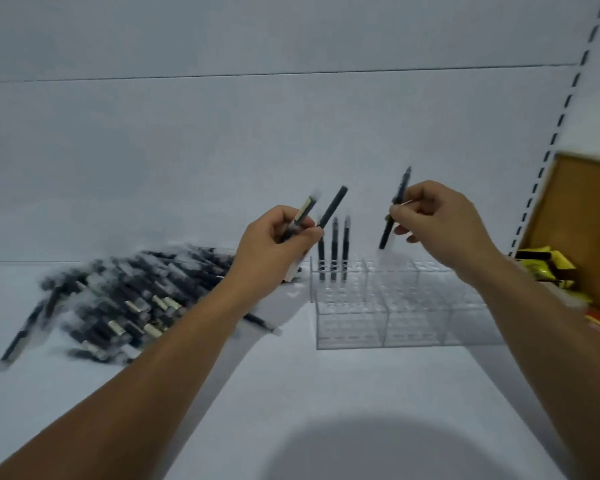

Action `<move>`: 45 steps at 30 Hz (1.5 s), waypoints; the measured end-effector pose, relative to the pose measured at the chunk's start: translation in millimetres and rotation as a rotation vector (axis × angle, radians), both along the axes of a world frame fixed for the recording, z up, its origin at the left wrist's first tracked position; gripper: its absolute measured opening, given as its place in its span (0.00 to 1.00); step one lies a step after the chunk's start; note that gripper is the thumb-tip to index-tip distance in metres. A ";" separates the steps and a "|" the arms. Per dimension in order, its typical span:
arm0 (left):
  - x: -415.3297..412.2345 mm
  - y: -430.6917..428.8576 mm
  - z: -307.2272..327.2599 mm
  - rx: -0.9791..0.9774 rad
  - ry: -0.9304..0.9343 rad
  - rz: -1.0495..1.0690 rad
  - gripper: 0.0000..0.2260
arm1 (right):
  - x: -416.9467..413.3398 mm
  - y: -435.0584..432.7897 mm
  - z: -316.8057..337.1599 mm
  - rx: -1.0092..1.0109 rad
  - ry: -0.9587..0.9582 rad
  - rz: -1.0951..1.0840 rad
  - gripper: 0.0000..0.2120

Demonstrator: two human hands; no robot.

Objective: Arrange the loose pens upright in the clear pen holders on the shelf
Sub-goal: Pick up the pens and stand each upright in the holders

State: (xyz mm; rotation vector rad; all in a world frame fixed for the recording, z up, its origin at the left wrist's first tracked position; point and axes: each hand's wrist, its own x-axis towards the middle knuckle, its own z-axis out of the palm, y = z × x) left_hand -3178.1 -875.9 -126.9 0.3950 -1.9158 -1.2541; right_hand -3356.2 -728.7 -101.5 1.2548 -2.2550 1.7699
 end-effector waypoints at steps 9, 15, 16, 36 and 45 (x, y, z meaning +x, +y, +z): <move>0.9 0.3 -19.3 0.018 -0.039 -0.004 0.03 | -2.0 -23.0 -11.5 0.146 0.098 0.048 0.03; 6.9 1.9 -17.8 0.030 -0.022 -0.020 0.03 | -6.4 -31.4 -2.7 0.351 0.280 -0.016 0.05; 6.4 3.7 -17.8 0.028 -0.017 -0.031 0.03 | -6.3 -32.4 -5.3 0.397 0.294 -0.019 0.05; 7.1 12.2 -17.8 0.093 0.015 -0.102 0.03 | -0.2 -36.9 -6.8 0.665 0.287 -0.039 0.07; 4.8 12.3 -19.8 0.122 0.040 -0.106 0.03 | 43.3 -4.2 2.2 0.206 -0.132 0.335 0.08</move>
